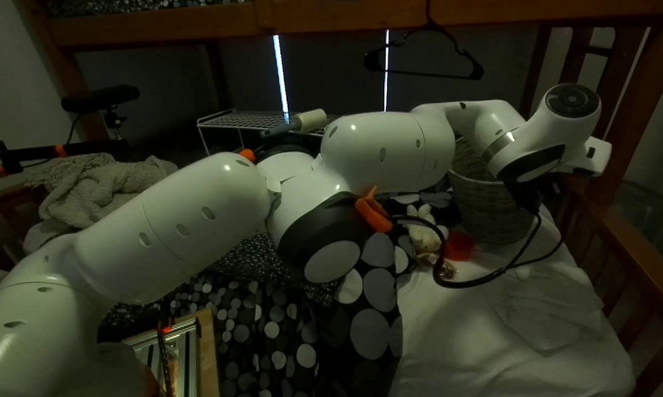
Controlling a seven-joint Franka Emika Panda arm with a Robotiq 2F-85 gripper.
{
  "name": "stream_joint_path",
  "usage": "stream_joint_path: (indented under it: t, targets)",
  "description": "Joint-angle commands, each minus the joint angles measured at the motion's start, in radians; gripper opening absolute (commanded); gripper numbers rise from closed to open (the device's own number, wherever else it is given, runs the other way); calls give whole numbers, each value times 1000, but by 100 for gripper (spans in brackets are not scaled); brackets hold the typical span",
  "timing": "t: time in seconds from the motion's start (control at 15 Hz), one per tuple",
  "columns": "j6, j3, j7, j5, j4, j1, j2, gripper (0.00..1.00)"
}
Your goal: Pick up the basket and pour all the contents onto the bed, put the basket back on the bed
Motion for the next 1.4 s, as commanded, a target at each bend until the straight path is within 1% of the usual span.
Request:
stream_joint_path:
  t: [0.0,0.33,0.4,0.47,0.6,0.67,0.8,0.87,0.93,1.0,1.13,1.2,1.27,1.33]
  targets:
    - [-12,-8,68,2,101,11,47,3]
    - [-43,-24,106,-10,118,16,61,3]
    - [-52,-28,114,-14,119,18,63,37]
    - [-58,-33,124,-16,120,20,65,39]
    - [-62,-35,142,-18,127,23,66,51]
    - [-60,-39,152,-20,131,25,65,60]
    - [-62,-43,167,-23,139,25,57,74]
    - [-70,-53,173,-33,136,27,44,83]
    - [-84,-57,168,-39,132,26,28,89]
    - [-97,-58,156,-44,133,25,16,98]
    - [-169,-49,91,-58,121,17,-26,100]
    - [-192,-37,13,-67,125,13,-42,100]
    - [-128,-35,79,-45,137,19,-1,100]
    - [-137,-35,70,-45,137,19,-14,100]
